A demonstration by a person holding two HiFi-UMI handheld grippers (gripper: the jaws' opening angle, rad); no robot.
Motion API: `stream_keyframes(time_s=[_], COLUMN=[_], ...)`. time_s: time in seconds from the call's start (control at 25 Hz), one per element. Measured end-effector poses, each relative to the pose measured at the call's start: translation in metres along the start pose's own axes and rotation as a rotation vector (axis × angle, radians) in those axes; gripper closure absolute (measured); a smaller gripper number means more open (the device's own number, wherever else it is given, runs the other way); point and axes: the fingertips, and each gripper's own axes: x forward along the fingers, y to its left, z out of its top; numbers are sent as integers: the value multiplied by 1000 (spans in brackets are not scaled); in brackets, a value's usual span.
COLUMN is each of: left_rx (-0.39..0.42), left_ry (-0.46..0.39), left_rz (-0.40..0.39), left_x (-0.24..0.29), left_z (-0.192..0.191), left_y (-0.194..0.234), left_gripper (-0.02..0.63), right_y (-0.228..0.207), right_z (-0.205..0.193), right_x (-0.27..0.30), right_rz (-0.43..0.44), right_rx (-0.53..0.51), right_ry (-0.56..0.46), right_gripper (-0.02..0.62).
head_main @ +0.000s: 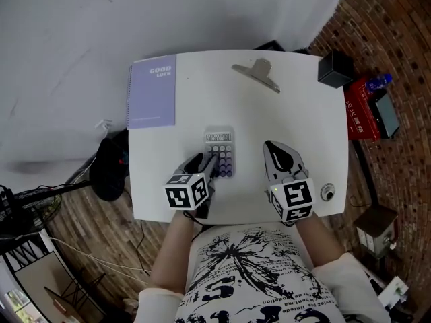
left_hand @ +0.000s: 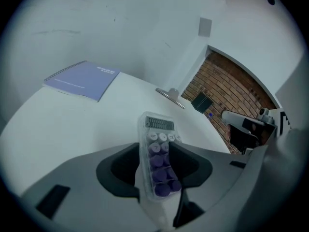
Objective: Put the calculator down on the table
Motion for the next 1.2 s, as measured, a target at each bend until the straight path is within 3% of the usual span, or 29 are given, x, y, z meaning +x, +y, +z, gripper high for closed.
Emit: stream_keyframes(time_s=[0.2, 0.48, 0.68, 0.96, 1.2], left_rx=[38, 237, 356, 592, 626], left_ry=[-87, -345, -485, -549, -603], left_rz=[-23, -148, -174, -140, -167], left_x=[-24, -101, -156, -211, -235], left_z=[18, 80, 105, 111, 110], left_y=[-13, -70, -100, -120, -124], left_gripper=[407, 486, 560, 592, 592], right_y=[4, 16, 25, 45, 65], right_z=[12, 46, 70, 101, 115], right_x=[-14, -51, -79, -110, -123], right_rz=[5, 5, -11, -31, -12], right_rx=[-3, -78, -109, -160, -199], right_ry=[-38, -156, -222, -312, -361], right_gripper=[580, 580, 581, 581, 581])
